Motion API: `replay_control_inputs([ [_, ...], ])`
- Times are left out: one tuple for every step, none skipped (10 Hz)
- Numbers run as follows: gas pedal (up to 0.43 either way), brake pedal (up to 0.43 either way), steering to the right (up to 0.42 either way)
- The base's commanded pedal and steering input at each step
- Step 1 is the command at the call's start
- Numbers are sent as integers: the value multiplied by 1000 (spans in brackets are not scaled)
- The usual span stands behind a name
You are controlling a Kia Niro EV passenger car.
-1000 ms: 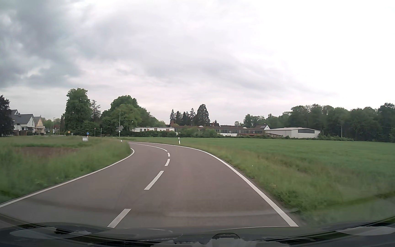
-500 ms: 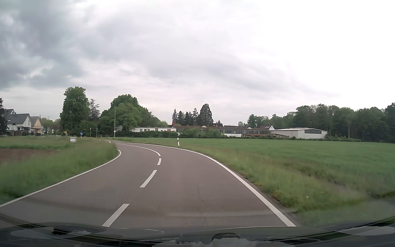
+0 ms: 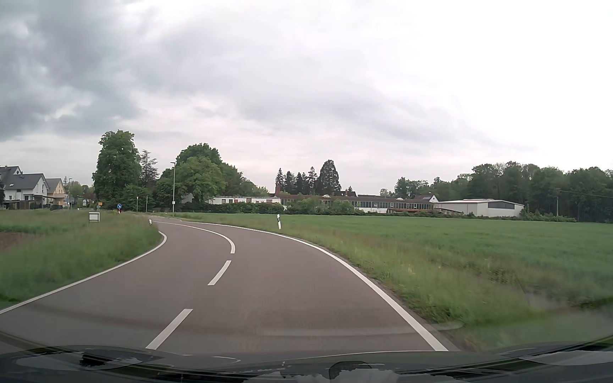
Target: Follow the waypoints while adhering to traffic rules and regulations
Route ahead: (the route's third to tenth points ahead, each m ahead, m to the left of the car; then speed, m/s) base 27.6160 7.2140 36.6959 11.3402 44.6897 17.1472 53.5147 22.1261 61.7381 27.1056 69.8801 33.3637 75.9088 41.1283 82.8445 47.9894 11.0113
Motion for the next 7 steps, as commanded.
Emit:
replay_control_inputs([
  [20, 0, -38],
  [20, 0, -44],
  [20, 0, -48],
  [20, 0, -53],
  [20, 0, -57],
  [20, 0, -59],
  [20, 0, -62],
])
